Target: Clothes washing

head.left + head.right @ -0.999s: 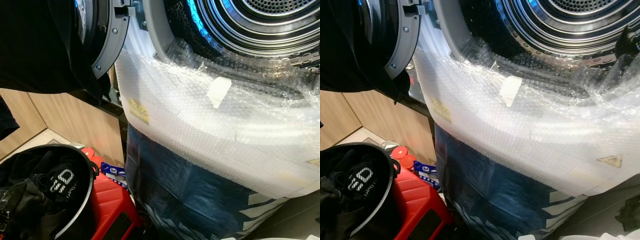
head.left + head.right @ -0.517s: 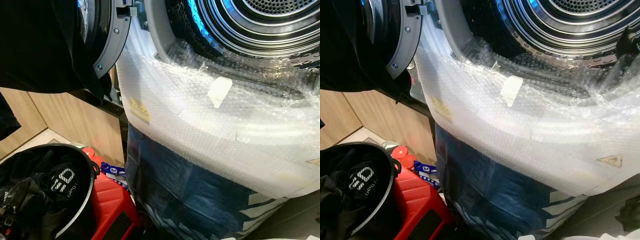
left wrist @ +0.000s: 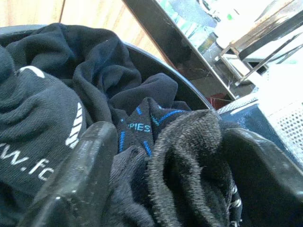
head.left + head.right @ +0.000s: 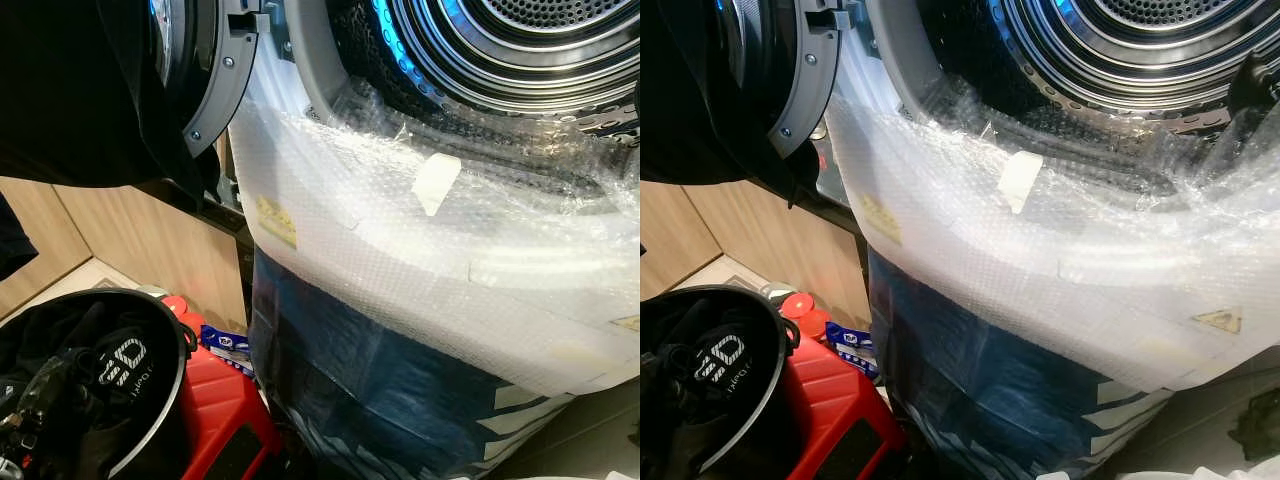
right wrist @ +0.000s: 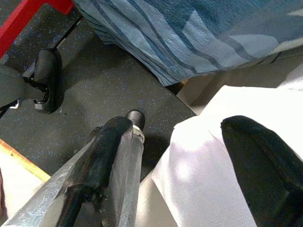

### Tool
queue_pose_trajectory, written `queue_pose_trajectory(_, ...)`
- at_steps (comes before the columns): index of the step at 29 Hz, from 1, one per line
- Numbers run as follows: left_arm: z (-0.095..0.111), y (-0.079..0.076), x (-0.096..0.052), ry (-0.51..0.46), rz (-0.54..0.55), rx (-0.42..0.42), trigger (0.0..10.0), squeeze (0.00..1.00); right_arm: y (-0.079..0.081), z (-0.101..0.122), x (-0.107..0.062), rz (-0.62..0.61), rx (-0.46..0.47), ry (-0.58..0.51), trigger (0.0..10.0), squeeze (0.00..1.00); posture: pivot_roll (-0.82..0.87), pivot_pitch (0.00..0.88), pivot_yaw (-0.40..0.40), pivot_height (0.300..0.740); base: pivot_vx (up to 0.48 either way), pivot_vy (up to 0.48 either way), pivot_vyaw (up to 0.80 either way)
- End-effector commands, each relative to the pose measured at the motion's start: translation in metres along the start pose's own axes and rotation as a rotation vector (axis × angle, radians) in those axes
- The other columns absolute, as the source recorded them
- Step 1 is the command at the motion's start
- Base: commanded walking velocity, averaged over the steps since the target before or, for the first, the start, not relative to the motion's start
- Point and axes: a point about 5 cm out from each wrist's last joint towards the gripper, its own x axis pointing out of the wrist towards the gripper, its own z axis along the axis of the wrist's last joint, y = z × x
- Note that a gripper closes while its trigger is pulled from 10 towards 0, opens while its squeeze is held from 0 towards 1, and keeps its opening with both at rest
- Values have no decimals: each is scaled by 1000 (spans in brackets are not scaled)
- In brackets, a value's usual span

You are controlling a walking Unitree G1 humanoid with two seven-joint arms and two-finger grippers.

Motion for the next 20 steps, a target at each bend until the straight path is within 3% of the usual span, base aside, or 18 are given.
queue_pose_trajectory(1, 0, 2, 0, 2, 0, 21, 0, 0, 0, -7, -1, -1, -9, 25, 10000, 0, 238, 117, -47, 740, 0, 0, 0)
queue_pose_trajectory(20, -4, -5, 15, 26, -43, 78, 0, 0, 6, -5, 0, 16, -59, 18, 10000, 0, 231, 85, -35, 740, 0, 0, 0)
